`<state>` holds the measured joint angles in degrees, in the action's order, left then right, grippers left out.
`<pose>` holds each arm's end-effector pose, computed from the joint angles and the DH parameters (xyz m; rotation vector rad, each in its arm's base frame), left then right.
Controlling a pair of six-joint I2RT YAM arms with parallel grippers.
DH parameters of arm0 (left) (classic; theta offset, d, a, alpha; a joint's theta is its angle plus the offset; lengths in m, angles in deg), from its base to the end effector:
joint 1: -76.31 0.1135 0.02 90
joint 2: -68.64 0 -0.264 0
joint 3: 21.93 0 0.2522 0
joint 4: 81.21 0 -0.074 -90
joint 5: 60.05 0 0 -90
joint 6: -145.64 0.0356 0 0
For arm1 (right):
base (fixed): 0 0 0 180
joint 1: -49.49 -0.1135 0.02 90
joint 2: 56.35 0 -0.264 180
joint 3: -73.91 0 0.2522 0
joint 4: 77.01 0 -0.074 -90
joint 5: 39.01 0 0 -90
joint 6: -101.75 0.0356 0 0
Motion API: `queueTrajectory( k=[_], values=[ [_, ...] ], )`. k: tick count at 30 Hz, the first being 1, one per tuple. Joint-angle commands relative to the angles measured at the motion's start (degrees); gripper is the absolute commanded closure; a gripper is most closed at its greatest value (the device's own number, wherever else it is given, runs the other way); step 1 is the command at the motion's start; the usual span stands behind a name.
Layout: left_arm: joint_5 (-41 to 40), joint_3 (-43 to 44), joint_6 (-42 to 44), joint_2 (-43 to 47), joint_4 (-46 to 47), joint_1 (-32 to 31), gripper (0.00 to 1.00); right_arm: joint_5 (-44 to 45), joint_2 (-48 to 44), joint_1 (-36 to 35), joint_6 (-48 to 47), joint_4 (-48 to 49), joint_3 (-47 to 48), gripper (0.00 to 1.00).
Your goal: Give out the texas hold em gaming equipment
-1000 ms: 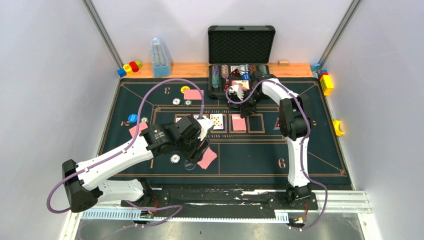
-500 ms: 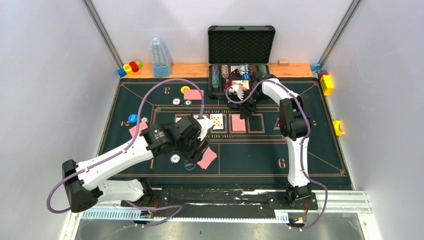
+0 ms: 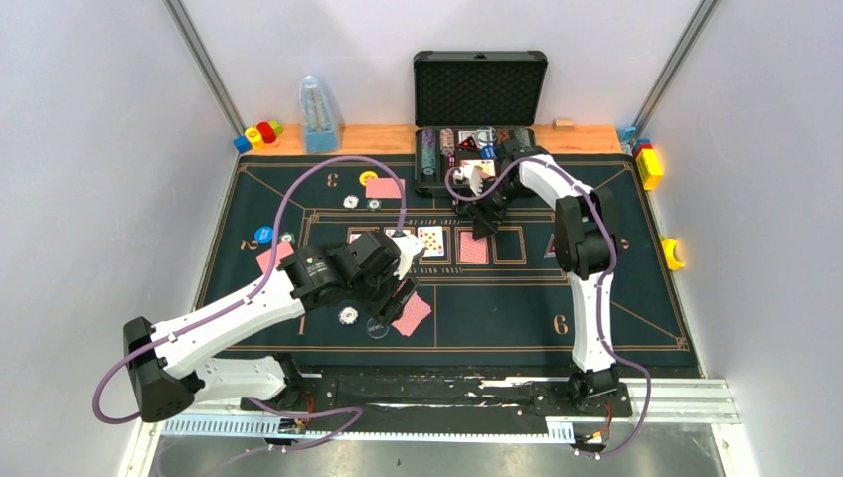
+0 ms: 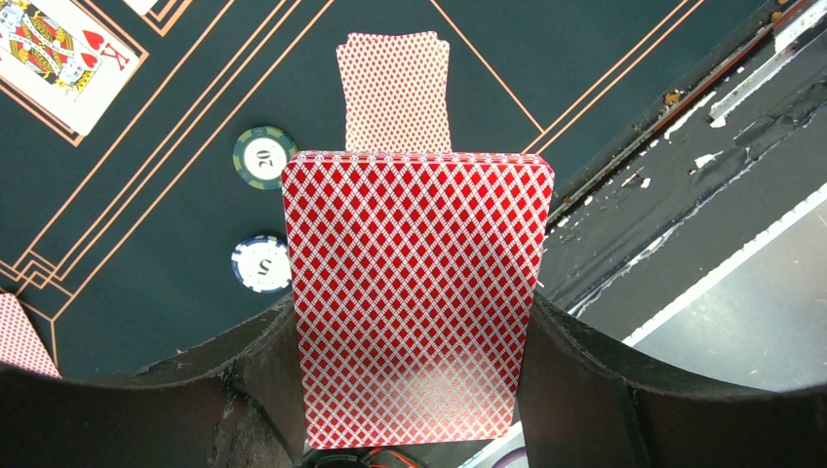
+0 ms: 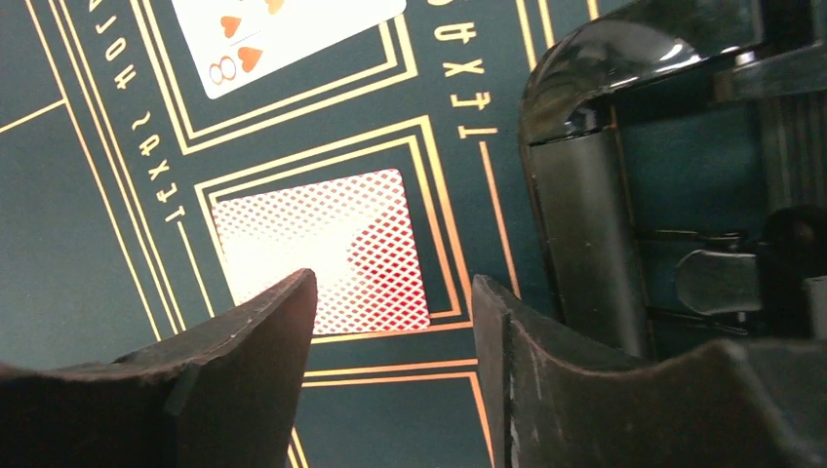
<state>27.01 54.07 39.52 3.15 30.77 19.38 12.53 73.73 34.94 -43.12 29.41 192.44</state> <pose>0.1201 -0.1811 0.3073 0.8977 2.4695 -0.4015 0.4259 0.1334 0.1635 -1.5754 2.2037 0.8472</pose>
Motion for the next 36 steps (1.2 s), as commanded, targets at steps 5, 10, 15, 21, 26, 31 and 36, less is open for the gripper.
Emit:
queueTrajectory(
  k=[5, 10, 15, 21, 26, 31, 36],
  values=[
    [-0.1, 1.2, 0.7, -0.2, 0.7, 0.0, 1.0, 4.0, -8.6, 0.1, 3.6, 6.8, 0.1, 0.13],
    [0.1, 1.2, 0.7, 0.0, 0.7, 0.0, 1.0, 4.9, -18.6, 0.1, 7.0, 11.8, -6.6, 0.0],
    [0.5, 1.1, 0.6, 0.1, 0.8, 0.0, 1.0, 5.7, -35.0, -0.1, 27.9, 36.7, -25.5, 0.0],
    [0.9, 1.0, 0.6, 0.0, 0.9, 0.0, 1.0, -1.1, -55.1, -0.3, 78.9, 69.1, -53.2, 0.0],
    [1.3, 1.0, 0.6, -0.1, 1.1, 0.0, 1.0, -8.9, -58.9, -7.7, 94.4, 77.8, -62.8, 0.0],
    [1.1, 1.1, 0.6, -0.1, 1.0, 0.0, 1.0, -9.1, -56.1, -16.1, 96.6, 74.2, -59.6, 0.0],
    [0.8, 1.0, 0.5, 0.5, 1.0, 0.0, 1.0, -8.9, -50.6, -21.4, 97.8, 72.9, -55.7, 0.01]
  ],
)
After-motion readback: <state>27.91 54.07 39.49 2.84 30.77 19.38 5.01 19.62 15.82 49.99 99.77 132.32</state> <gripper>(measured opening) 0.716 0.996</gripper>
